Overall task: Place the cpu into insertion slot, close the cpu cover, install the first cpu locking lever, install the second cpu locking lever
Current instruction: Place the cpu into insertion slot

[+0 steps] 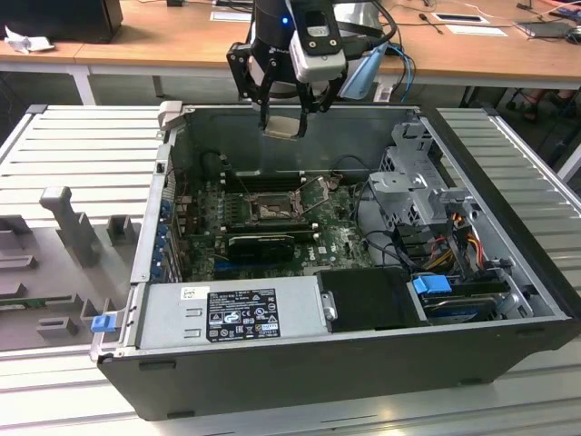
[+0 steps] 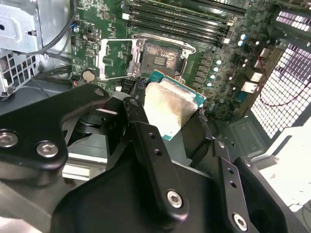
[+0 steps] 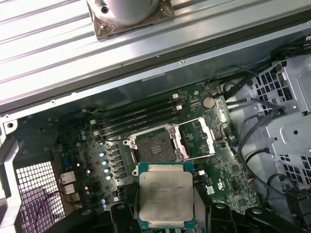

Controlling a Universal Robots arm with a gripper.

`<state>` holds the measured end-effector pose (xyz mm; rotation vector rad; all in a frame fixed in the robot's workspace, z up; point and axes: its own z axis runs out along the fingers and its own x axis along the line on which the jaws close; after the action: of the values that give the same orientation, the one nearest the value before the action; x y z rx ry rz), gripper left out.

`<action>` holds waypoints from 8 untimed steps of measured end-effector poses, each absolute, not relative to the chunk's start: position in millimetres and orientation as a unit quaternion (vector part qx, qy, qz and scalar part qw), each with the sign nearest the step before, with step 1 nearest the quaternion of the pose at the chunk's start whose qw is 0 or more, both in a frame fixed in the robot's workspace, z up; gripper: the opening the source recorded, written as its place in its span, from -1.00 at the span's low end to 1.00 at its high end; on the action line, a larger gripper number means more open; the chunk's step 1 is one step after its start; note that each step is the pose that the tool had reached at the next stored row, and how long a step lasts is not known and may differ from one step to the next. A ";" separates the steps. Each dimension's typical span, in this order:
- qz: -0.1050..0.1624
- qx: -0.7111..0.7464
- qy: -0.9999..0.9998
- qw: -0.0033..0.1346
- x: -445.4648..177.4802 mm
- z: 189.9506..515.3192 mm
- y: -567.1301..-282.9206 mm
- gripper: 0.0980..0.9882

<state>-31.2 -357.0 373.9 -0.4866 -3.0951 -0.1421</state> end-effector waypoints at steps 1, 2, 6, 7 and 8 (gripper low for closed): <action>-0.045 -0.157 -0.987 0.003 -31.3 373.9 -357.0 0.00; -0.045 -0.158 -0.986 0.002 -31.2 373.7 -356.9 0.00; -0.045 -0.158 -0.986 0.002 -31.3 372.1 -357.0 0.00; -0.045 -0.158 -0.986 0.002 -31.3 371.8 -357.0 0.00; -0.045 -0.158 -0.986 0.002 -31.2 371.4 -357.0 0.00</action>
<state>-31.2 -357.0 371.4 -0.4969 -3.0939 -0.1417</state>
